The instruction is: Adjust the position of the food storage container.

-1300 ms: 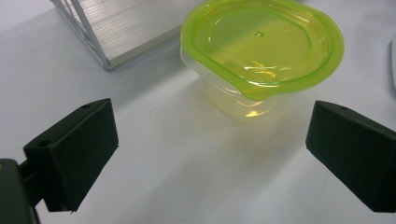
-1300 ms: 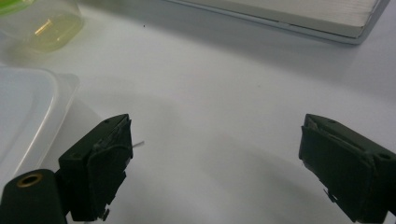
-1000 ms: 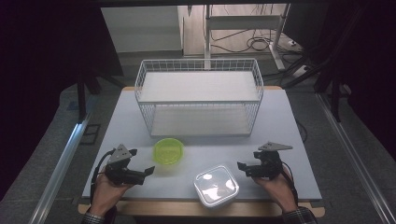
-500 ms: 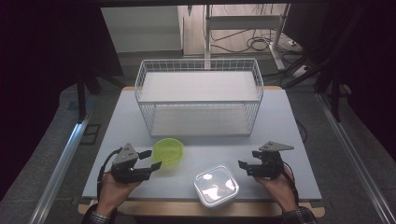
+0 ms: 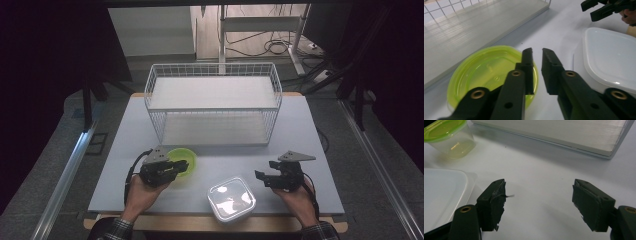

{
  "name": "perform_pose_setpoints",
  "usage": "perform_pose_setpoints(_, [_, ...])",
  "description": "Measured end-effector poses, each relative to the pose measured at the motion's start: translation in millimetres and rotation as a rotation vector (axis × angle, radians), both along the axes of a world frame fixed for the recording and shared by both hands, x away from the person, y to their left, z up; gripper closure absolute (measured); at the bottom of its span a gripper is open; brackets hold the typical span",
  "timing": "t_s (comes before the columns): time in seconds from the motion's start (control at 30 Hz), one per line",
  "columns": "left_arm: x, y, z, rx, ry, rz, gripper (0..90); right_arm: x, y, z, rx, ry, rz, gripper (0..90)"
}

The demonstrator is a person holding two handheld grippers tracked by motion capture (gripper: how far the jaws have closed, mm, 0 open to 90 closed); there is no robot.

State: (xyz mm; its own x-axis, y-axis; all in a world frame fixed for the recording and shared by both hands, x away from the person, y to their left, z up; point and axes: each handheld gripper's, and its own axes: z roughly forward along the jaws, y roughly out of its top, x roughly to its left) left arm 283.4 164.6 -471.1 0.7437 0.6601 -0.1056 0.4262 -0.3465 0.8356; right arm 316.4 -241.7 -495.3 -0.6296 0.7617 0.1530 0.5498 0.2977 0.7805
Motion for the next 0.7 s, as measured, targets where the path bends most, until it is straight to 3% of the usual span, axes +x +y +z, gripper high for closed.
perform_pose_setpoints(0.1, [6.5, -7.0, 0.8, 0.007, 0.005, 0.001, 89.0, 0.2, 0.0, -0.4, -0.006, 0.001, -0.002, 27.5])
perform_pose_setpoints(0.43, [27.2, -32.3, 1.5, 0.048, 0.001, 0.005, 89.7, 1.1, 0.1, -1.8, -0.023, 0.002, -0.002, 27.3])
perform_pose_setpoints(0.7, [37.7, -52.6, -10.0, 0.097, 0.046, -0.017, 89.7, 1.3, 0.7, -2.8, -0.035, 0.002, 0.004, 27.2])
